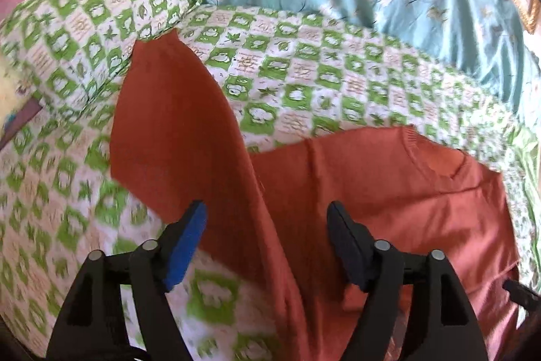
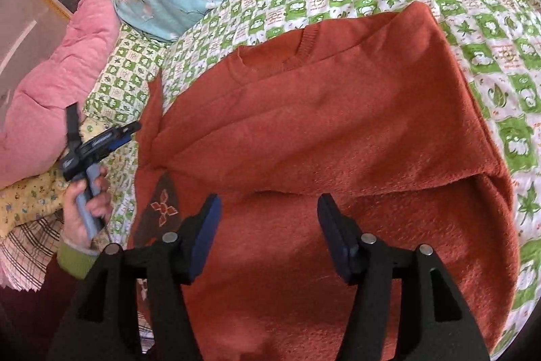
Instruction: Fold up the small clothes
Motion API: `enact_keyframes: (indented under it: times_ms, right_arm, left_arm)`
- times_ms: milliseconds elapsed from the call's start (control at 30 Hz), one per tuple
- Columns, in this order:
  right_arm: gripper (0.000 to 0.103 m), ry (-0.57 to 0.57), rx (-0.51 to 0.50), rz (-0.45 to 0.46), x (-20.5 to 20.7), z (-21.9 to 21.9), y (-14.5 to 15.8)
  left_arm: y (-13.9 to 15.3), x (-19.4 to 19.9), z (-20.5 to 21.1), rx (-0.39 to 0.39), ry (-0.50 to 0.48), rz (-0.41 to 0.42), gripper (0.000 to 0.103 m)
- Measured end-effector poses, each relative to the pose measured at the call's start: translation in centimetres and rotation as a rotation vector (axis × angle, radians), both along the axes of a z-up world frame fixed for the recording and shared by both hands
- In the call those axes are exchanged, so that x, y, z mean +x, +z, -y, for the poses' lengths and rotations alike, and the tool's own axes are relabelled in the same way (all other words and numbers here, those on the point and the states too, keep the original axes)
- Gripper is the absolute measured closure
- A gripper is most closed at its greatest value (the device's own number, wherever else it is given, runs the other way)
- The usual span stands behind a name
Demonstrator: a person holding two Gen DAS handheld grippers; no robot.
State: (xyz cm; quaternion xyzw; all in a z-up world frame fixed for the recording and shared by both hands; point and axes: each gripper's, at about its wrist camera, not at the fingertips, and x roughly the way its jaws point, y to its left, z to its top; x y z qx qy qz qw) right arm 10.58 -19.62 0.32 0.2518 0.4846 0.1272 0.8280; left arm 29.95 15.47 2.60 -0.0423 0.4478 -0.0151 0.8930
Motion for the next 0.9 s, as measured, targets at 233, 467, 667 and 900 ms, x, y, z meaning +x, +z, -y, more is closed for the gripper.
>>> enact_keyframes:
  times_ms: [233, 467, 667, 900]
  right_arm:
    - [0.042, 0.030, 0.006, -0.012, -0.3, -1.0, -0.2]
    - [0.042, 0.015, 0.018, -0.030, -0.1, -0.5, -0.7]
    - [0.042, 0.027, 0.030, -0.041, 0.5, -0.9, -1.1]
    - [0.042, 0.027, 0.051, -0.028, 0.8, -1.2, -1.1]
  left_arm:
    - [-0.6, 8.0, -1.5, 0.087, 0.051, -0.032, 0.023]
    - [-2.6, 16.0, -5.1, 0.086, 0.164, -0.110, 0.027]
    - [-3.3, 17.1, -7.1, 0.003, 0.153, -0.114, 0.100]
    - [1.4, 11.3, -3.5, -0.051, 0.024, 0.030, 0.101]
